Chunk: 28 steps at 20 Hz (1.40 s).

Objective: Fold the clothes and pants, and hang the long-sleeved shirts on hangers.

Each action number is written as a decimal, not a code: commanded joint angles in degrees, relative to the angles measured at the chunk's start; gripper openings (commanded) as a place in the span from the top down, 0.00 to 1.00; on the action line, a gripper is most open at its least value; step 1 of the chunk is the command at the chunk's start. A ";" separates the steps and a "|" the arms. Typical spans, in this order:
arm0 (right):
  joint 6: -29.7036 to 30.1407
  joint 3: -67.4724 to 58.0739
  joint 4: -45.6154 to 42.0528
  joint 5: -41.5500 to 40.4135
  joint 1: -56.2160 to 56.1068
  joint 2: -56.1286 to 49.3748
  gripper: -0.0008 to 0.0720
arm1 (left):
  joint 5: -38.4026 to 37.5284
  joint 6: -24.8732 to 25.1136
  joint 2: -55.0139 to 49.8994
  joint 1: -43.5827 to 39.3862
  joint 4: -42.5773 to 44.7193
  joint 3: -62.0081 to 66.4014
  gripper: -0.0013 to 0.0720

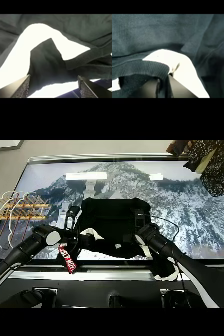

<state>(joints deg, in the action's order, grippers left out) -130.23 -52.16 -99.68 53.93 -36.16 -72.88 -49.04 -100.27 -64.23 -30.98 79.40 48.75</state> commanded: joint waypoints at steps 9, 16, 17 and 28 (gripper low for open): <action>-2.71 -0.02 0.66 0.81 -0.04 -1.03 0.93 | 6.69 5.99 -5.07 -6.91 -0.28 -0.20 0.04; -6.08 -0.02 1.68 1.18 -0.04 -1.05 0.93 | 10.82 7.96 -8.96 -7.34 0.42 -0.17 0.06; -6.10 -0.02 1.73 1.38 -0.04 -1.05 0.93 | 11.61 7.96 -9.27 -7.32 0.90 -0.15 0.07; -7.85 -0.17 1.70 2.12 -0.04 -0.31 0.93 | 14.03 6.38 -13.11 -7.21 2.10 0.44 0.93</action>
<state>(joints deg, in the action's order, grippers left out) -137.71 -52.21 -97.93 55.86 -36.16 -73.63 -34.85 -93.43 -76.79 -38.26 81.36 48.71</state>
